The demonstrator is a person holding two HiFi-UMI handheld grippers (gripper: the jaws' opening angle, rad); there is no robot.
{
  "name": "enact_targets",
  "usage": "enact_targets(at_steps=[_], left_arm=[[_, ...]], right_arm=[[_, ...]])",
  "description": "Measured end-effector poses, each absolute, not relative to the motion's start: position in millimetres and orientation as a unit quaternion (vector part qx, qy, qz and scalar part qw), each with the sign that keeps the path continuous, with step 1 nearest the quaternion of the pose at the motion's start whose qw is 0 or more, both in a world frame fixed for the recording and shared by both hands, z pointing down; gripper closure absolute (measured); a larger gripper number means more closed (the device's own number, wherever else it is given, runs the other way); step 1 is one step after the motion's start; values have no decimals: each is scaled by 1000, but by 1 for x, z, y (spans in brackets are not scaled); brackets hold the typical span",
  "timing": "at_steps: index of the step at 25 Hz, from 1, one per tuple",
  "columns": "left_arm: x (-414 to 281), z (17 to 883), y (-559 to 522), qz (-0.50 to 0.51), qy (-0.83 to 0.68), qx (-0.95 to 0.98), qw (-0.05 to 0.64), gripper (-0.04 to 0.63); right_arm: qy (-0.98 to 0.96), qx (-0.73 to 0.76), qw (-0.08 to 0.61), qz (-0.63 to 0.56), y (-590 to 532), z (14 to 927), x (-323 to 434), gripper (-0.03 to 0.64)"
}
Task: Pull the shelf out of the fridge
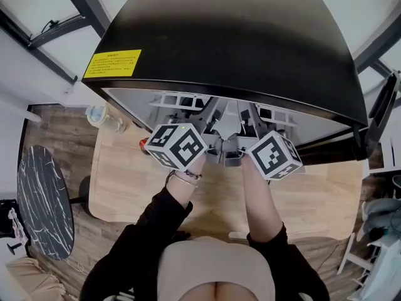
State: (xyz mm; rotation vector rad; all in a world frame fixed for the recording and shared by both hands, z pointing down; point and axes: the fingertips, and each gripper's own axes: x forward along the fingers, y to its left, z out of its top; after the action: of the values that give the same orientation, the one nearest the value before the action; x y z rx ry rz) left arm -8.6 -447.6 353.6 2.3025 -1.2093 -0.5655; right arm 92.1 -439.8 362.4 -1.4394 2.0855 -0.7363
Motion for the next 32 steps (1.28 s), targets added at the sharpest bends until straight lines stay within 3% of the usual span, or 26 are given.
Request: enact_targets(at_steps=[6, 16, 32], left_arm=[[-9, 354, -450, -212, -446, 838, 232, 296], [-7, 358, -449, -217, -432, 839, 249, 318], [-9, 359, -441, -226, -426, 837, 256, 331]], right_arm=[[756, -534, 261, -276, -441, 363, 95, 357], [733, -537, 290, -300, -441, 366, 98, 449], [728, -531, 303, -310, -432, 367, 98, 463]])
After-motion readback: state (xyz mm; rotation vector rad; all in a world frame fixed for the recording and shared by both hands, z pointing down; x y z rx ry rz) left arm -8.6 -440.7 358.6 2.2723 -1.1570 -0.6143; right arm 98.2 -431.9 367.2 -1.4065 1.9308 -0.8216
